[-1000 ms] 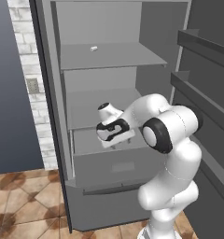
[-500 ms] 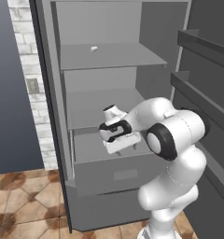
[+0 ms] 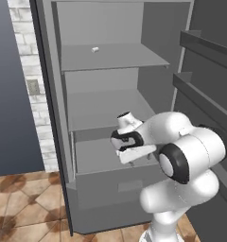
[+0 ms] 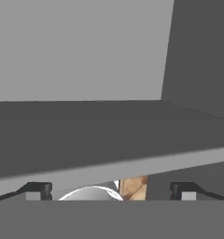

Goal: Fully open the fridge drawer.

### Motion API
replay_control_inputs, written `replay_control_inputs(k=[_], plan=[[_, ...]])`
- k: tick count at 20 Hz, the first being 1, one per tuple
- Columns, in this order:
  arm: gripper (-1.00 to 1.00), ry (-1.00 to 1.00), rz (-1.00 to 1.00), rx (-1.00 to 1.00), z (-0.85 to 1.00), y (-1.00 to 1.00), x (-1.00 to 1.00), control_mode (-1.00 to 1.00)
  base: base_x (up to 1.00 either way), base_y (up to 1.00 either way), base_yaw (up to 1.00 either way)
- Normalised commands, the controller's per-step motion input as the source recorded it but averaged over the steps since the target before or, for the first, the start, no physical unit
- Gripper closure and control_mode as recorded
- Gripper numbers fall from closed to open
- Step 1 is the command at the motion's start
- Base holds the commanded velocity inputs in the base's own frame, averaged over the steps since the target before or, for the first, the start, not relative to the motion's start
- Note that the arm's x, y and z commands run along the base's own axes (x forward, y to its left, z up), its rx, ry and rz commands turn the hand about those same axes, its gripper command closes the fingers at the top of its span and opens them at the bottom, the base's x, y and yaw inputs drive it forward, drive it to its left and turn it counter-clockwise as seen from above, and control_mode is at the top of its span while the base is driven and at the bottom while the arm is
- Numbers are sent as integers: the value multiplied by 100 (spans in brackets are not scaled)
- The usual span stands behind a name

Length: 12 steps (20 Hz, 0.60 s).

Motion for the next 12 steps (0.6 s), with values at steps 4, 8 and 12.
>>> replay_control_inputs(k=[4, 8, 12], plan=[[-100, 0, 6, 0, -46, -87, -100, -100, 0, 0, 0], [-100, 0, 9, 0, -44, -78, -100, -100, 0, 0, 0], [-100, 0, 12, 0, -38, -68, -100, -100, 0, 0, 0]])
